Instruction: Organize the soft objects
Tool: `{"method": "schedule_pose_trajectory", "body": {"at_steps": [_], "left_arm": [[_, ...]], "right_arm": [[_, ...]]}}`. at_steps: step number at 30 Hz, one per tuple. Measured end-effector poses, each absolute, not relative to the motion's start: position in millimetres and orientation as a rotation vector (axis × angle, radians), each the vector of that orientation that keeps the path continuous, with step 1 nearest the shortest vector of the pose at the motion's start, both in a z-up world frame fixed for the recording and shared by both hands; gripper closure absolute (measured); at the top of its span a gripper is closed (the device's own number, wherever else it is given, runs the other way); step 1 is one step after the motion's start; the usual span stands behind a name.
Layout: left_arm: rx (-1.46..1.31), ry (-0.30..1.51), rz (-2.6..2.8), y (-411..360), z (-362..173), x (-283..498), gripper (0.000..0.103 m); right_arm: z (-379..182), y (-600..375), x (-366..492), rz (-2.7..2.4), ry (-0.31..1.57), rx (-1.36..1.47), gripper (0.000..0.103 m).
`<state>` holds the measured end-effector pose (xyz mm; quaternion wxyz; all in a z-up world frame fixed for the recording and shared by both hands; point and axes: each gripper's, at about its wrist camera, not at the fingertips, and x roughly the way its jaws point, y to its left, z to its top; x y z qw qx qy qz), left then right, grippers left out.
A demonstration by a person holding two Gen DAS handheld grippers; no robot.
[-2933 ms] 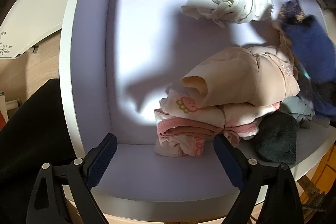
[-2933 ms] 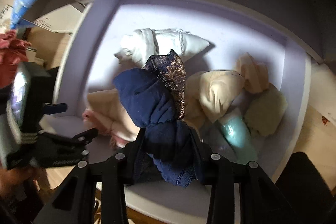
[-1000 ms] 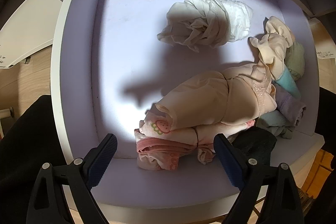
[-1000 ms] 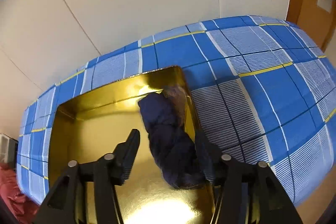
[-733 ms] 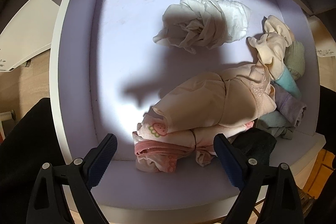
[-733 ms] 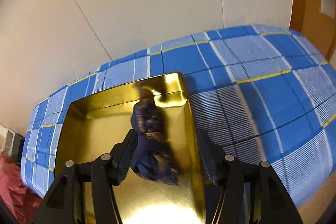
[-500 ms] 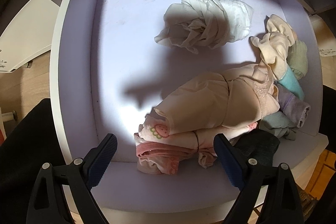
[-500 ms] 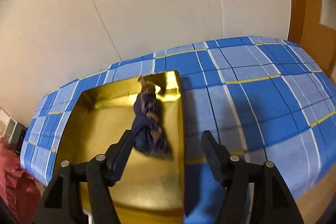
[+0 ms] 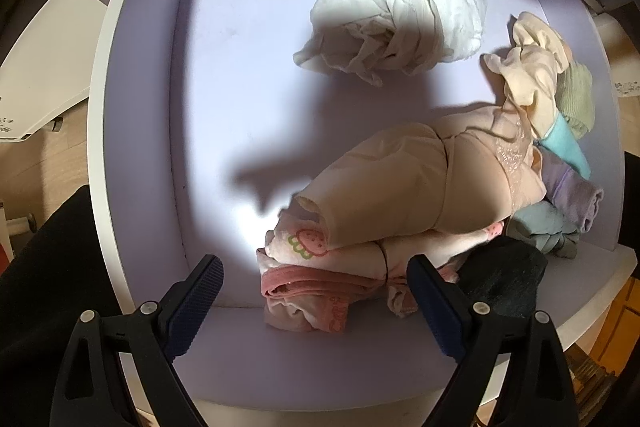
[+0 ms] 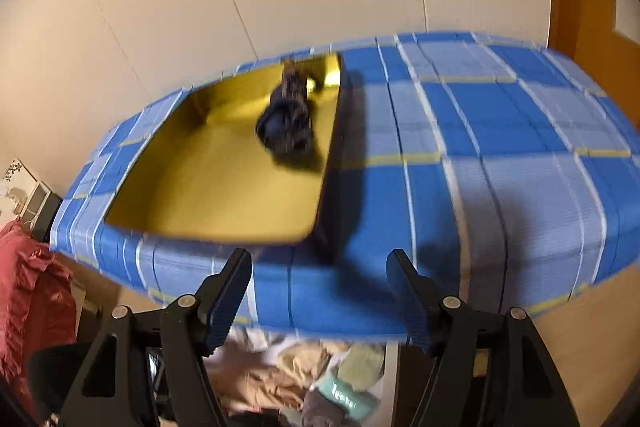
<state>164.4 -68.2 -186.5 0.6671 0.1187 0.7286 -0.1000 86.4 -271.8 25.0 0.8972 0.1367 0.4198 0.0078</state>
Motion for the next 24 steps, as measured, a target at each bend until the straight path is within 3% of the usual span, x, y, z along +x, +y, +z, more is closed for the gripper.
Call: {"method": "schedule_pose_trajectory", "body": {"at_steps": [5,17,24], "left_arm": [[0.257,1.635,-0.221,-66,-187,162,0.009],[0.206,1.594,-0.2,-46,-182,164,0.009],[0.272,1.497,-0.299,-68,-166,169,0.009]], "right_arm": [[-15,-257,69,0.057,0.961,0.259,0.031],[-147,-205,63,0.102,1.439,0.148,0.029],[-177,-215,60,0.07,1.558,0.229,0.027]]}}
